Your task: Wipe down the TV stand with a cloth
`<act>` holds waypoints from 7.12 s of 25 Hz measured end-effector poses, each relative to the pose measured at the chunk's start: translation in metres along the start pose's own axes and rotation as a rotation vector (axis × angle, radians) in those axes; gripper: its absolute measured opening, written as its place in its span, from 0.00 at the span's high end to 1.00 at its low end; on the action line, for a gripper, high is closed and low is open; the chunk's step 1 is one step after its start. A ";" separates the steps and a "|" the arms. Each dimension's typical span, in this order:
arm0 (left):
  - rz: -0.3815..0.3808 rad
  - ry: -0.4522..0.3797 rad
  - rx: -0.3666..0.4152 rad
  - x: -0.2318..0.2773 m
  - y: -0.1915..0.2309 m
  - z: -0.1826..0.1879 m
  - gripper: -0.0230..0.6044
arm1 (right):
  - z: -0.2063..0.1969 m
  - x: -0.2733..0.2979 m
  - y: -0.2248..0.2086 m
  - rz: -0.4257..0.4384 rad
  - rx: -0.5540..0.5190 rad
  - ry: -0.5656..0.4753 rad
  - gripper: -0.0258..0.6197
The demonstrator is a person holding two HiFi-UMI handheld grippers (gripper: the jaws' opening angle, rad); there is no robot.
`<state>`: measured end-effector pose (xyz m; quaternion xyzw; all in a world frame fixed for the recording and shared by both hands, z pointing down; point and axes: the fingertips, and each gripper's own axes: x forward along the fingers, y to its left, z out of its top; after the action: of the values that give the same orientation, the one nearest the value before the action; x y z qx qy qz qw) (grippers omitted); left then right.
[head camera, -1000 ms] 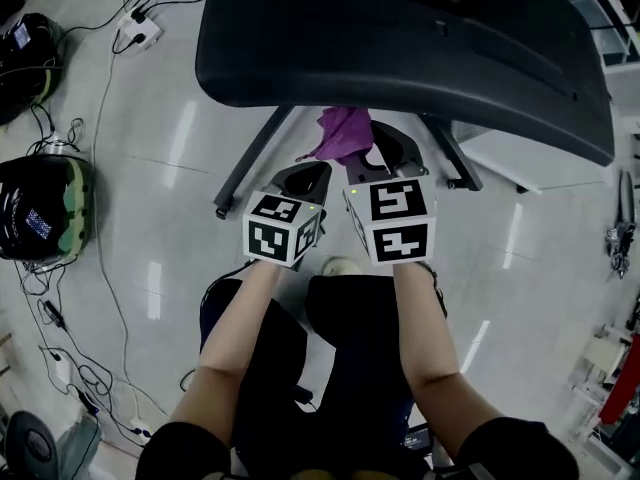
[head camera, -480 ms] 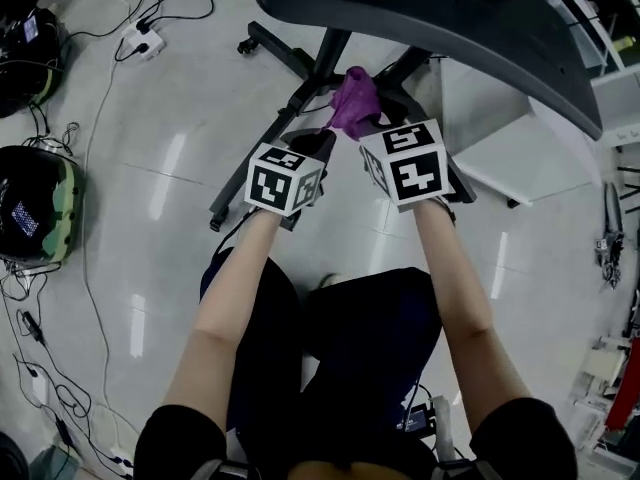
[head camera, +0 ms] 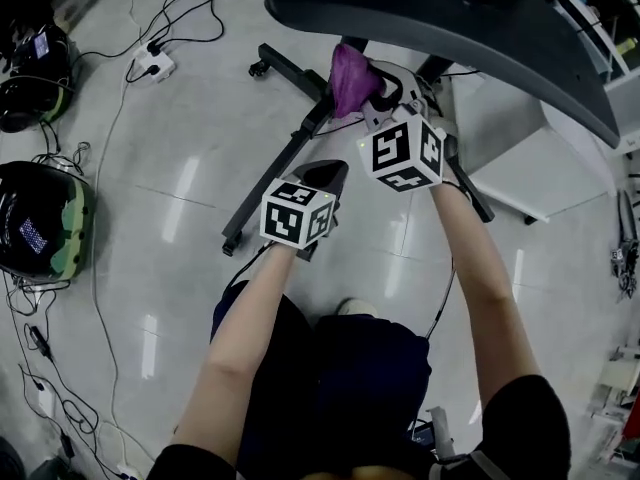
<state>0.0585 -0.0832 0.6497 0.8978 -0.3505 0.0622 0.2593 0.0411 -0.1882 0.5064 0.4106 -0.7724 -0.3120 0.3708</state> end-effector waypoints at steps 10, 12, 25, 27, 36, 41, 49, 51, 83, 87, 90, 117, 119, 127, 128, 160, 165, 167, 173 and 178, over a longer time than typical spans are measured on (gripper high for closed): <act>0.081 -0.037 -0.070 -0.016 0.024 0.010 0.95 | 0.055 0.025 -0.071 -0.336 -0.430 -0.135 0.81; 0.094 -0.036 -0.071 -0.019 0.027 0.009 0.95 | 0.065 0.025 -0.078 -0.378 -0.496 -0.148 0.81; 0.099 -0.018 -0.041 -0.028 0.029 0.007 0.95 | 0.050 0.075 -0.079 -0.379 -0.517 0.023 0.81; 0.115 -0.021 -0.058 -0.034 0.035 0.008 0.95 | 0.042 0.082 -0.067 -0.360 -0.501 0.052 0.81; 0.177 -0.035 -0.058 -0.064 0.055 0.012 0.95 | 0.011 0.105 -0.022 -0.281 -0.434 0.126 0.81; 0.159 -0.038 -0.028 -0.075 0.049 0.017 0.95 | -0.001 0.112 -0.006 -0.255 -0.400 0.148 0.81; 0.148 -0.049 -0.075 -0.091 0.054 0.020 0.95 | -0.032 0.126 0.032 -0.207 -0.414 0.190 0.81; 0.143 -0.051 -0.075 -0.094 0.053 0.021 0.95 | -0.040 0.129 0.043 -0.191 -0.410 0.207 0.81; 0.135 0.006 -0.082 -0.102 0.057 0.004 0.95 | -0.119 0.165 0.154 0.031 -0.296 0.340 0.81; 0.114 0.021 -0.085 -0.096 0.052 0.001 0.95 | -0.117 0.157 0.150 0.049 -0.278 0.344 0.81; 0.093 0.027 -0.080 -0.092 0.047 0.001 0.95 | -0.113 0.140 0.139 0.030 -0.226 0.313 0.81; 0.022 0.040 -0.089 -0.059 0.025 -0.004 0.95 | 0.027 -0.002 -0.131 -0.620 -0.303 -0.013 0.81; 0.024 0.038 -0.092 -0.059 0.027 -0.004 0.95 | 0.025 0.004 -0.138 -0.623 -0.298 -0.004 0.81; 0.033 0.042 -0.113 -0.061 0.036 -0.007 0.95 | 0.015 0.030 -0.127 -0.584 -0.320 0.032 0.81; 0.032 0.043 -0.113 -0.061 0.036 -0.007 0.95 | 0.014 0.032 -0.123 -0.580 -0.326 0.034 0.81; 0.056 0.061 -0.106 -0.067 0.043 -0.013 0.95 | -0.077 0.095 0.018 -0.325 -0.294 0.153 0.81; 0.062 0.077 -0.097 -0.066 0.047 -0.017 0.95 | -0.096 0.105 0.042 -0.271 -0.287 0.184 0.81; 0.066 0.086 -0.091 -0.066 0.049 -0.019 0.95 | -0.105 0.110 0.052 -0.252 -0.266 0.194 0.81; 0.089 0.108 -0.095 -0.065 0.059 -0.024 0.95 | -0.122 0.120 0.075 -0.219 -0.240 0.211 0.81; 0.093 0.122 -0.096 -0.062 0.060 -0.028 0.95 | -0.142 0.132 0.110 -0.121 -0.241 0.269 0.81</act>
<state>-0.0259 -0.0690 0.6811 0.8616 -0.3780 0.1119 0.3196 0.0633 -0.2766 0.7103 0.4470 -0.6468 -0.3665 0.4976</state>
